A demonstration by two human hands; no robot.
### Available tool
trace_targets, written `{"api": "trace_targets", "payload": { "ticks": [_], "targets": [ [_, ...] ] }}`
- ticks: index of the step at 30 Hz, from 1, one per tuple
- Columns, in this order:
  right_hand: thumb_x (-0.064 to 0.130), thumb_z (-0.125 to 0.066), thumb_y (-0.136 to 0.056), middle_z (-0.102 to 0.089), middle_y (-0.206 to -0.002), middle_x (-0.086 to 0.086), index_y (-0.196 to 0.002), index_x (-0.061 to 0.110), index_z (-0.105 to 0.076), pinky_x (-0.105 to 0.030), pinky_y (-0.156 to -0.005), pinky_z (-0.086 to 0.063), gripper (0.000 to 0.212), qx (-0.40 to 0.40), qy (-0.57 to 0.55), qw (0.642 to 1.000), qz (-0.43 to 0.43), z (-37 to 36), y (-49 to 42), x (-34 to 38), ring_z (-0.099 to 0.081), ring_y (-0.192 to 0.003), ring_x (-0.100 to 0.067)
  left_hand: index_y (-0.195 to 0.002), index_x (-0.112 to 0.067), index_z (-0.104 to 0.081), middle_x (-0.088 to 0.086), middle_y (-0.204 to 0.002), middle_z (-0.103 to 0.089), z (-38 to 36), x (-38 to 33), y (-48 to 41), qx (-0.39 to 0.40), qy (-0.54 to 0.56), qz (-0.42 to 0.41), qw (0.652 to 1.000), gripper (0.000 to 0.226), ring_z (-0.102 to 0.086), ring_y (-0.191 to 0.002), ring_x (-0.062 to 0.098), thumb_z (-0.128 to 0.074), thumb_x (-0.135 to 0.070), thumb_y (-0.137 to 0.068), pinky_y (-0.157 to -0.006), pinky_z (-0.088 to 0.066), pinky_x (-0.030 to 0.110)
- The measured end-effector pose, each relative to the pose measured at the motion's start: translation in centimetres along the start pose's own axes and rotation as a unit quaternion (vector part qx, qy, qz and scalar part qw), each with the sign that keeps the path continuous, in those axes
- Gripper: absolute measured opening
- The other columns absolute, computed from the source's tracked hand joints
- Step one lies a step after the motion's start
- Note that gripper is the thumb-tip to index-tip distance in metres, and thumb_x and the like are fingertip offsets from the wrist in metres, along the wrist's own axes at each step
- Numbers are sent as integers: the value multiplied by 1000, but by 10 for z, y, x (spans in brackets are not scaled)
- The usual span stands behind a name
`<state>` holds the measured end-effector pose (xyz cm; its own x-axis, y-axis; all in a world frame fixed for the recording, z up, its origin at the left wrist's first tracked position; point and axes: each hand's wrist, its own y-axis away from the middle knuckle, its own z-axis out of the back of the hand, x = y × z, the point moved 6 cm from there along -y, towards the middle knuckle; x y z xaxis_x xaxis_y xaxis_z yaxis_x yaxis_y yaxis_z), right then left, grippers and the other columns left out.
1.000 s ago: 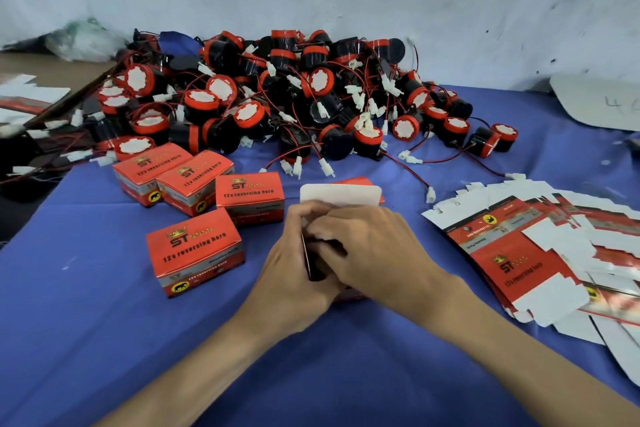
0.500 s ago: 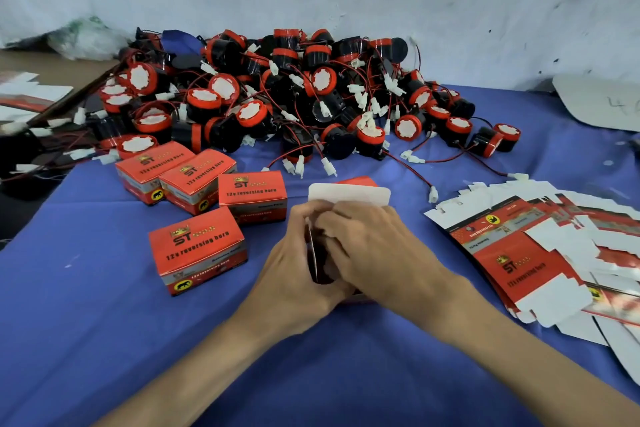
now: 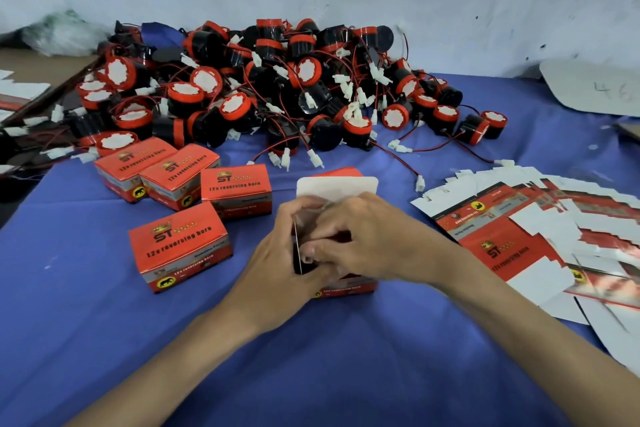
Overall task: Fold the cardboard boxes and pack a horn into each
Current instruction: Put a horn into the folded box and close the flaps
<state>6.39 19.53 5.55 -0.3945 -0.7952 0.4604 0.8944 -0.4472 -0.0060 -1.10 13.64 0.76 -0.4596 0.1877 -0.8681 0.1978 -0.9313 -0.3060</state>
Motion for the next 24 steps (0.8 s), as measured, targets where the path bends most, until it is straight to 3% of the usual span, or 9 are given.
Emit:
{"api": "trace_targets", "payload": {
  "ticks": [3,7,9,12,15,17,21,23,24],
  "targets": [
    [37,-69,-78,-71,-75,8,-78,33,-76,-39,-75,-52,8,-51,-77,994,-64,3,1,-9,-62,-79,-11,-110,-69,-24,-35,-115,-53,-2,-3,0,8,1,-4,1000,61,-57,-106,-7,-65,-57,-67,-83,-46,12],
    [34,-70,-78,-69,-74,7,-75,31,-74,-35,-68,-50,6,-129,21,990,-59,2,1,-3,-60,-75,-13,-110,-70,-23,-31,-111,-56,-1,-1,0,8,0,-8,1000,63,-60,-101,-3,-65,-48,-69,-82,-48,16],
    [29,-66,-81,-68,-82,7,-77,27,-75,-38,-70,-47,10,-90,47,995,9,0,2,4,-56,-80,-10,-109,-71,-23,-30,-110,-56,-1,3,-1,11,-5,-1,1000,69,-60,-100,-3,-68,-41,-67,-81,-48,17],
    [29,-58,-91,-59,-101,13,-91,25,-75,-27,-65,-39,17,34,75,993,86,-6,7,7,-45,-94,-1,-118,-61,-25,-31,-114,-54,-2,6,0,32,-4,-5,999,77,-58,-106,-1,-74,-48,-59,-86,-47,20],
    [25,-46,-98,-57,-113,9,-101,19,-68,-29,-71,-41,23,78,124,981,125,-10,10,8,-47,-105,-9,-124,-47,-31,-33,-115,-52,-1,7,2,39,32,-13,999,55,-56,-109,1,-55,-58,-76,-89,-45,20],
    [8,-47,-94,-64,-99,-4,-92,4,-67,-35,-76,-45,20,-3,60,984,168,5,13,19,-56,-92,-20,-124,-44,-36,-32,-115,-53,2,5,2,15,60,-15,998,37,-54,-111,-3,-39,-56,-88,-87,-42,10],
    [-6,-57,-84,-64,-88,-10,-87,-1,-68,-28,-73,-49,12,-353,42,923,149,50,42,-2,-60,-81,-20,-122,-45,-45,-27,-117,-56,3,2,1,3,110,12,994,42,-54,-111,-6,-37,-68,-88,-85,-42,7],
    [-1,-56,-85,-62,-86,-8,-87,0,-66,-25,-71,-49,10,-402,11,911,92,43,57,-20,-57,-78,-14,-126,-39,-46,-18,-124,-54,1,0,1,7,90,-9,996,58,-50,-117,-6,-25,-76,-86,-91,-38,7],
    [2,-56,-86,-63,-87,-6,-88,0,-66,-25,-72,-50,11,-390,-13,917,80,33,61,-26,-58,-79,-11,-126,-37,-48,-14,-125,-53,1,-1,1,4,77,-14,997,54,-48,-116,-8,-22,-69,-91,-92,-36,6]
  ]
}}
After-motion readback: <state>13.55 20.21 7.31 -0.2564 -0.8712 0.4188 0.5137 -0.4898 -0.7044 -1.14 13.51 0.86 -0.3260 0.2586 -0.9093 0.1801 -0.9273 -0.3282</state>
